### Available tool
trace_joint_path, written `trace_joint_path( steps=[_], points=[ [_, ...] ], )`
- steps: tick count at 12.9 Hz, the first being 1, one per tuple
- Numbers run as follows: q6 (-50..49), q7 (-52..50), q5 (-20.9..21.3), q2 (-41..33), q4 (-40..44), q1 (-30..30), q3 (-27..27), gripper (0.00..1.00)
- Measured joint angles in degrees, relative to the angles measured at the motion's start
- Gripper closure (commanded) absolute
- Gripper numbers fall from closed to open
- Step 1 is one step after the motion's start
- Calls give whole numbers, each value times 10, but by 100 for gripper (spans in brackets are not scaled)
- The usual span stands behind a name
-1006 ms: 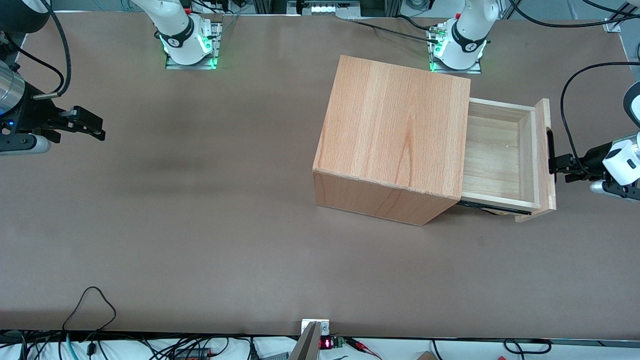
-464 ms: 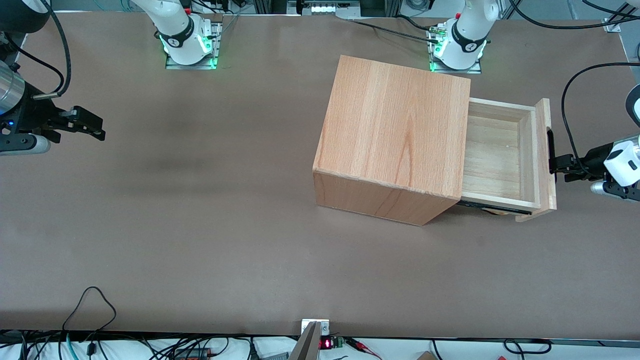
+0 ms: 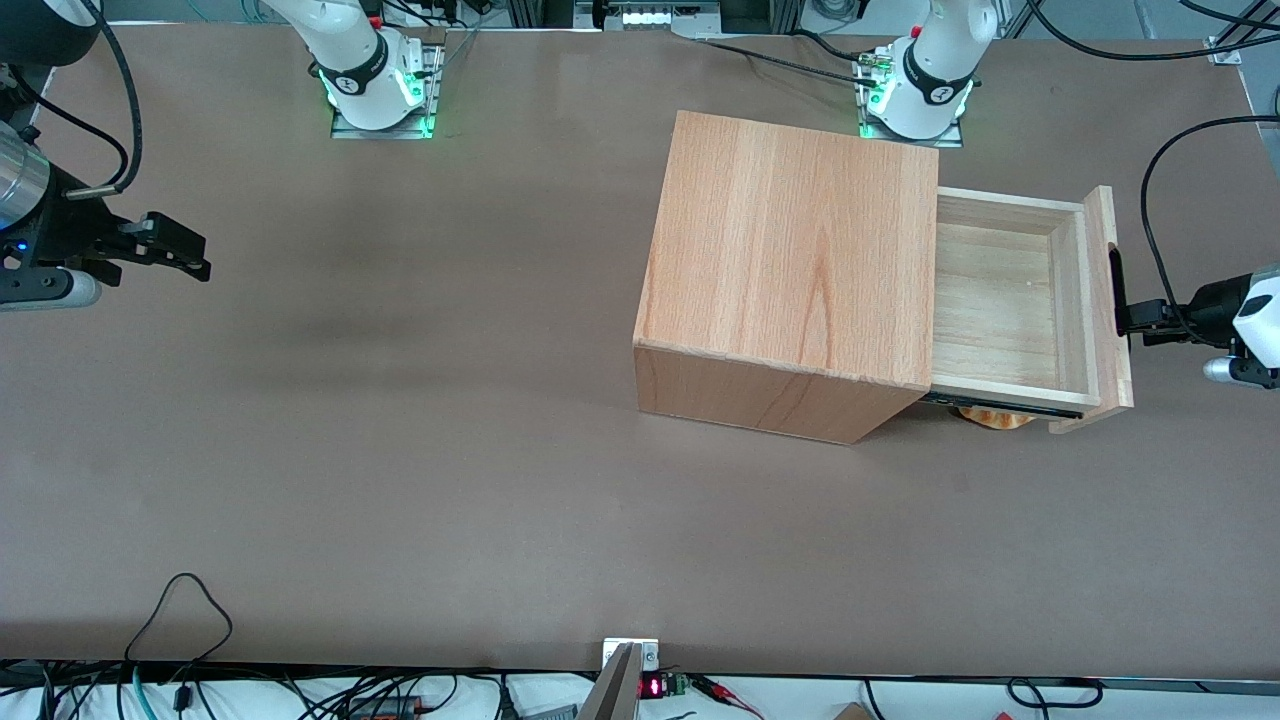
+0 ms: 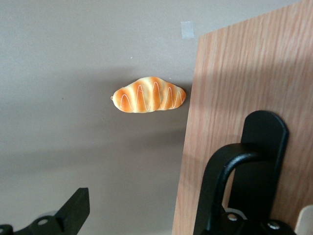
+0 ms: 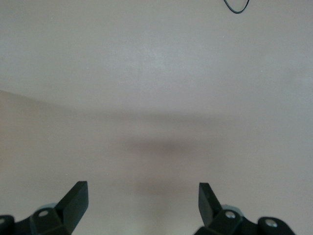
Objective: Open top drawer with left arm
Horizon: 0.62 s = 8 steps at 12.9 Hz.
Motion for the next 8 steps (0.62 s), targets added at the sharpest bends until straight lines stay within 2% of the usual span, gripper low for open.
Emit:
trace_joint_path(
  steps=[3,5,8],
  points=[
    [-11,-29,2,1,6,0,0,0],
    [-24,-105,2,-4,40,-1,0,0],
    [-50,-150,4,-11,68,-5,0,0]
  ],
)
